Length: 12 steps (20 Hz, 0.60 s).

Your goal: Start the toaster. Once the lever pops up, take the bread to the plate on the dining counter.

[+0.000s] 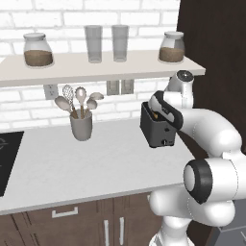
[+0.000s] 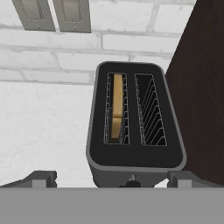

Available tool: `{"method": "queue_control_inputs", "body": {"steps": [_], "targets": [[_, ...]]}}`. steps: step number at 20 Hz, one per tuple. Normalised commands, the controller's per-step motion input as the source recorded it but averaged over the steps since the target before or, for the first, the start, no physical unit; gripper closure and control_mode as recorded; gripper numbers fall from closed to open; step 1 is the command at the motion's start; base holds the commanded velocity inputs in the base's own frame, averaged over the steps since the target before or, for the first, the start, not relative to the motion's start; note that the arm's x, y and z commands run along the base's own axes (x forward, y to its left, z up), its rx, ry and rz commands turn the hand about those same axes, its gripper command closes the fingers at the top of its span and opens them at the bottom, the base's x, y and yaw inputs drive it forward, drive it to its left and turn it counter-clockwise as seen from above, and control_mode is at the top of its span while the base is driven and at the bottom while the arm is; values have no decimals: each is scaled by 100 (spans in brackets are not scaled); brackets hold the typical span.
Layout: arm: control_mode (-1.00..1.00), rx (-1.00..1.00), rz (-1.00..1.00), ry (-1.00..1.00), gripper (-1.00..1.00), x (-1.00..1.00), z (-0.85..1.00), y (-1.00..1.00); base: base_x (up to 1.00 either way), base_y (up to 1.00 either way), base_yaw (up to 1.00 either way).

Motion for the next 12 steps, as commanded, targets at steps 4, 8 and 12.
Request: {"method": "queue_control_inputs", "body": {"steps": [4, 8, 12], "targets": [[-100, 0, 0, 0, -100, 0, 0, 0, 0, 0, 0], [-100, 0, 0, 0, -100, 0, 0, 0, 0, 0, 0], [-100, 0, 0, 0, -100, 0, 0, 0, 0, 0, 0]]}}
